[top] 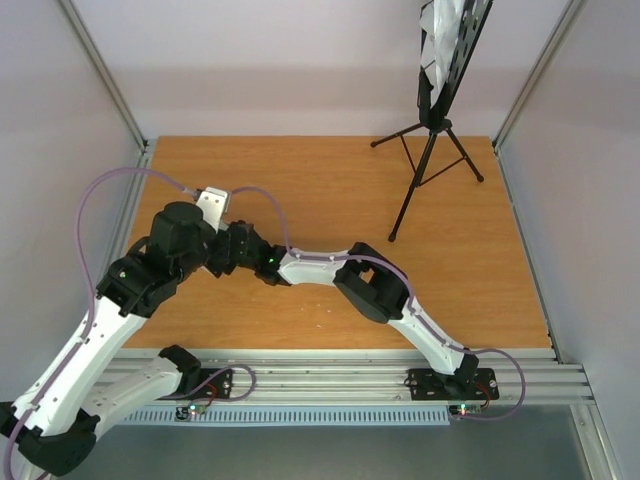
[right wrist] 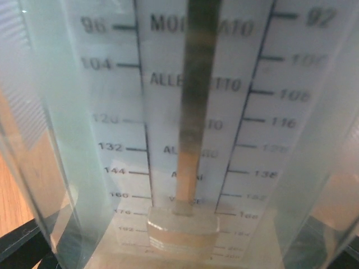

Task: Pack up the instrument practice props
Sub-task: Move the metronome to the center of the board.

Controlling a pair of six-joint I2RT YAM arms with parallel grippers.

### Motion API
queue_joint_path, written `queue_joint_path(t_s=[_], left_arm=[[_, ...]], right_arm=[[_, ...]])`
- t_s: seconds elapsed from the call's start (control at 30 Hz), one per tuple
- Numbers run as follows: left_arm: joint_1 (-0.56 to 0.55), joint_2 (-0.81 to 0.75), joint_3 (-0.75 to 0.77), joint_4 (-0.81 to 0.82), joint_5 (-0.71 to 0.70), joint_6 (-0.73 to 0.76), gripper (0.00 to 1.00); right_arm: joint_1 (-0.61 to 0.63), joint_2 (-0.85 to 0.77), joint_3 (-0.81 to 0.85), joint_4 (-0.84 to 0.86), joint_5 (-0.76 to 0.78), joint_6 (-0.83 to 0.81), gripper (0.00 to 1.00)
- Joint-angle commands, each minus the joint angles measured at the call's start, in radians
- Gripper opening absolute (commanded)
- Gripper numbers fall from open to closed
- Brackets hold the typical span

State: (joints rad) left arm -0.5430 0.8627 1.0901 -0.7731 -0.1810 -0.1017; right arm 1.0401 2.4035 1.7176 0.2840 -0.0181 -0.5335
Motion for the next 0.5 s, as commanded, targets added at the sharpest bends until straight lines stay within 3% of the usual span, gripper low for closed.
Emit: queue_joint_path(t_s=[0.0, 0.27, 0.47], left_arm=[[0.010, -0.027, -0.010, 0.040, -0.003, 0.007, 0.99], [0.016, -0.051, -0.019, 0.049, -0.009, 0.005, 0.99], [0.017, -0.062, -0.032, 0.053, -0.024, 0.014, 0.99]], right_arm=[[0.040, 0.079, 0.144, -0.097, -0.021, 0.001, 0.93], [0.045, 0.113, 0.240, -0.151, -0.032, 0.008, 0.96], [0.052, -0.034, 0.054, -0.079, -0.047, -0.015, 0.98]])
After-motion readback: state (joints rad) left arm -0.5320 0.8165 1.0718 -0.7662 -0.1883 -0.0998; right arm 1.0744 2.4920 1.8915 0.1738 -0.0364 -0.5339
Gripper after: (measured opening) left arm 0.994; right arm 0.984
